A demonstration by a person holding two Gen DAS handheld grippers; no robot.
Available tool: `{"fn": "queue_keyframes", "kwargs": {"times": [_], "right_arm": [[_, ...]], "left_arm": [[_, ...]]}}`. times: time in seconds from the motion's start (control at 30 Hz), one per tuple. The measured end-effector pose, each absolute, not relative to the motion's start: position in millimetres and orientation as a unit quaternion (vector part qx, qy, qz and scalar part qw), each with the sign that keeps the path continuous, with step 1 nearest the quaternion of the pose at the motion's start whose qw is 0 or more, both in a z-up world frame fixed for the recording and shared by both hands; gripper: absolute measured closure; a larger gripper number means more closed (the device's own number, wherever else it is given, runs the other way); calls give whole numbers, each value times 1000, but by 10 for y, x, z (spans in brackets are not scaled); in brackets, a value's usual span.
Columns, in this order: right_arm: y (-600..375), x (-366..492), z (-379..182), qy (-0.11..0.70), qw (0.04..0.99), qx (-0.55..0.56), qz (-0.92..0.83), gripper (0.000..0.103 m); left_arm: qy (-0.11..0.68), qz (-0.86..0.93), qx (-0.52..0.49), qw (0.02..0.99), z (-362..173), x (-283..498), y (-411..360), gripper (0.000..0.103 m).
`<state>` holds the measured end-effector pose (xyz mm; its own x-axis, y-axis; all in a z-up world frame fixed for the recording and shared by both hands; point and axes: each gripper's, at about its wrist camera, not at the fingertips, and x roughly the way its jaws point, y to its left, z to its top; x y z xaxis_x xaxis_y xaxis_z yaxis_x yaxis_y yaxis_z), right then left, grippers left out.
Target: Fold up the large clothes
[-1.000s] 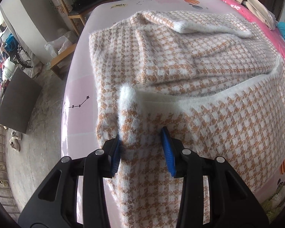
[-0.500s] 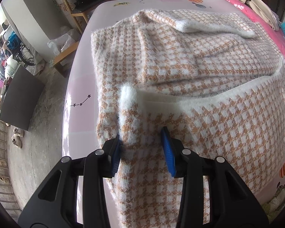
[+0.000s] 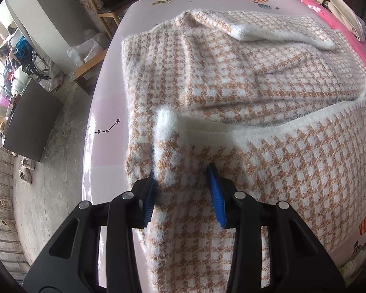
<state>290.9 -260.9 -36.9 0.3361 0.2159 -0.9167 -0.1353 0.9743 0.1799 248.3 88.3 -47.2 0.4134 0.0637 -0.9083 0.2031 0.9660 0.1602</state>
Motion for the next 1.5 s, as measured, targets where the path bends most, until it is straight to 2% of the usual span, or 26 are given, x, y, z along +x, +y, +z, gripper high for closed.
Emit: {"fn": "queue_keyframes", "kwargs": {"times": [1.5], "right_arm": [[-2499,2985,-393,577,811,-4,95,80]], "left_arm": [[543,-42,116,831,-478,2505,903,65]]}}
